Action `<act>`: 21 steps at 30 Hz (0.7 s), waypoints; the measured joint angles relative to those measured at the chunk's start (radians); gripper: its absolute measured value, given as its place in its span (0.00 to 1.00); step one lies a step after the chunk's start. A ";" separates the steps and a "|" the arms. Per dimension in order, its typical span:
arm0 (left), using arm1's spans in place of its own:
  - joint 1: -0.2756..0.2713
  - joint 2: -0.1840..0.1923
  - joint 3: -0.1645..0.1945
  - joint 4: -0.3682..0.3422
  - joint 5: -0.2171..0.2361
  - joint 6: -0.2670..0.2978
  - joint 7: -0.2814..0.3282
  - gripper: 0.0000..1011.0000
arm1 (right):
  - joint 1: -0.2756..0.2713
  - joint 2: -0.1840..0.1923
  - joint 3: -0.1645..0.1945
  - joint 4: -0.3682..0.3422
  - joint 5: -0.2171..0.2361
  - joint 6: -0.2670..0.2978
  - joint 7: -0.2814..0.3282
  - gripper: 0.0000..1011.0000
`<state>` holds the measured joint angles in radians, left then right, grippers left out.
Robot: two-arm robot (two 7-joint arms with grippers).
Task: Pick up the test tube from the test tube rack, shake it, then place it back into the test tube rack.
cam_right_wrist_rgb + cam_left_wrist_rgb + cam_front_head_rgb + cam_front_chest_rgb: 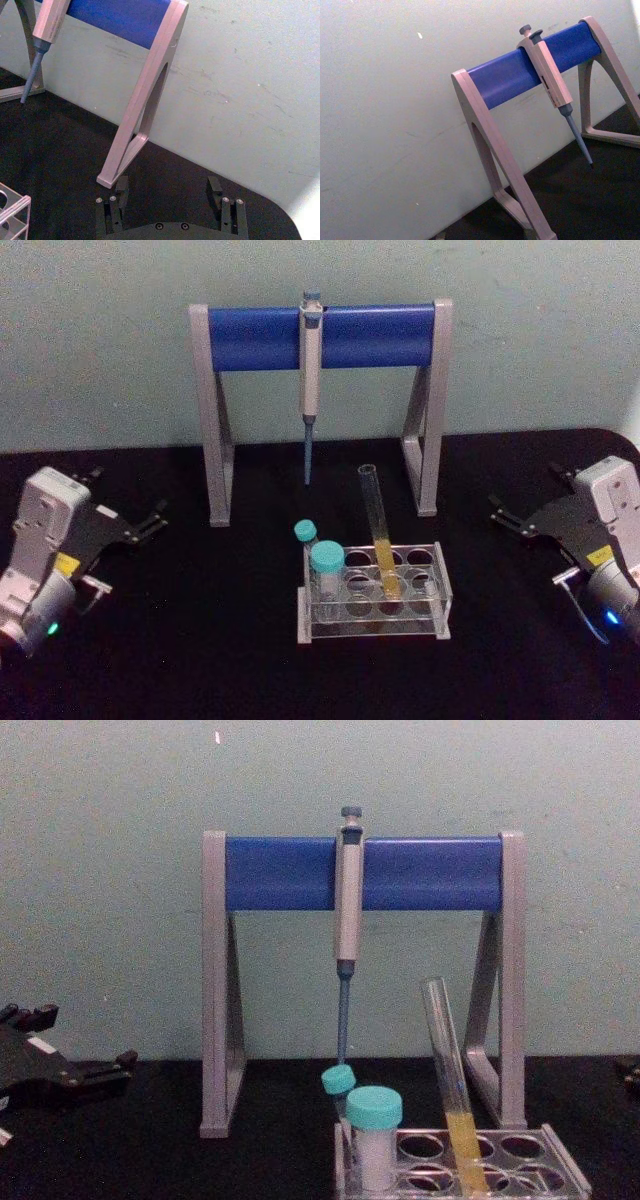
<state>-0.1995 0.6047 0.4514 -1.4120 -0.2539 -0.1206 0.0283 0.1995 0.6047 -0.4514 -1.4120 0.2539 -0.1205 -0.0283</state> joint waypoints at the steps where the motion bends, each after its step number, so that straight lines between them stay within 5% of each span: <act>1: 0.000 0.000 0.000 0.000 0.000 0.000 0.000 1.00 | 0.000 0.000 0.000 0.000 0.000 0.000 0.000 0.99; 21: 0.000 0.000 0.000 0.000 0.000 0.000 0.000 1.00 | 0.000 0.000 0.000 0.000 0.000 0.000 0.000 0.99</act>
<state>-0.1995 0.6047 0.4514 -1.4120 -0.2539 -0.1205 0.0283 0.1995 0.6047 -0.4514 -1.4119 0.2539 -0.1205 -0.0283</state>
